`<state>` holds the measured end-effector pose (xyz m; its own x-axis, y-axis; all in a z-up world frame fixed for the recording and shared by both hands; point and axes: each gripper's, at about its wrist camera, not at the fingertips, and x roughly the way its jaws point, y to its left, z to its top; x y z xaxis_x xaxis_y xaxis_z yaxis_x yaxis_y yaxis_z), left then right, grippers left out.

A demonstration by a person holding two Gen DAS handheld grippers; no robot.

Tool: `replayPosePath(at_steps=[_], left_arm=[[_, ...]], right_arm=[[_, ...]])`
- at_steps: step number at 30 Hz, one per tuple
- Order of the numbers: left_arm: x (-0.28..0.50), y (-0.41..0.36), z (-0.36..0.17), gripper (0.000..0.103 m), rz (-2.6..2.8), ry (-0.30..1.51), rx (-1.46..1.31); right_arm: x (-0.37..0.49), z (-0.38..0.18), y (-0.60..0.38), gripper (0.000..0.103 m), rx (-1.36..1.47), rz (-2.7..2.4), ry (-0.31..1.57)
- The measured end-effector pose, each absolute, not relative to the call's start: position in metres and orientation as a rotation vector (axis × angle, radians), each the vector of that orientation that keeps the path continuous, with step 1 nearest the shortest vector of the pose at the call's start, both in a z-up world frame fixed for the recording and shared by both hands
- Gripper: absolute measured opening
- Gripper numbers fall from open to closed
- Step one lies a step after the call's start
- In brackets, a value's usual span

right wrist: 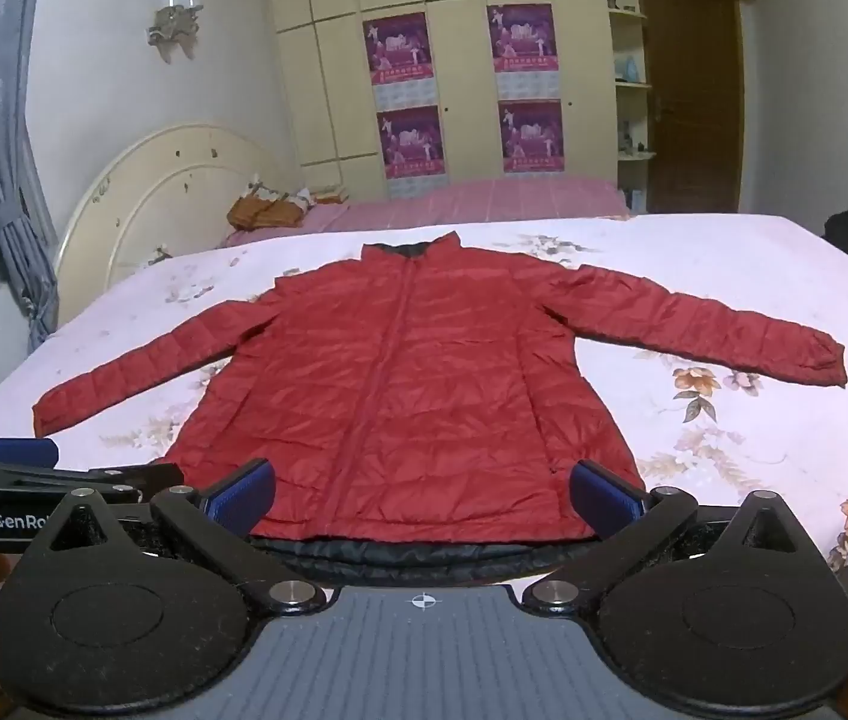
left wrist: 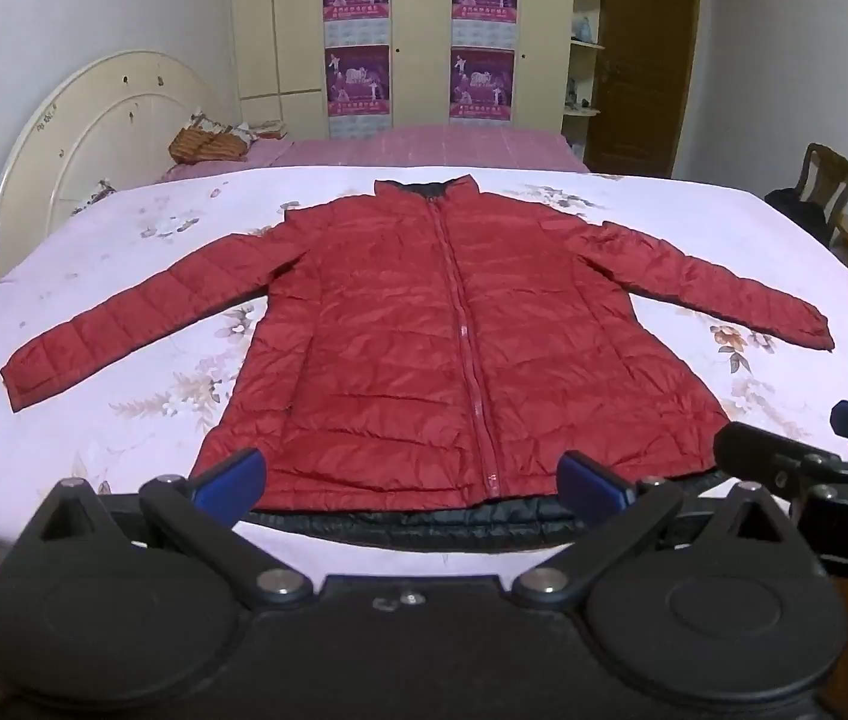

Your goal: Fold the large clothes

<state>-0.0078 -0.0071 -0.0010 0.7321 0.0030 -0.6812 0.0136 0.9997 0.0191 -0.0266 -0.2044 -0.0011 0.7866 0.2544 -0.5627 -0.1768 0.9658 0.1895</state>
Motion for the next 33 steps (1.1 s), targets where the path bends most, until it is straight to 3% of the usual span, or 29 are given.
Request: replayPosePath(at_steps=[33], left_arm=[[-0.004,-0.010,-0.002,0.103,0.023,0.758,0.043]], right_arm=[[-0.018,-0.009,-0.215,0.103,0.112,0.169,0.637]])
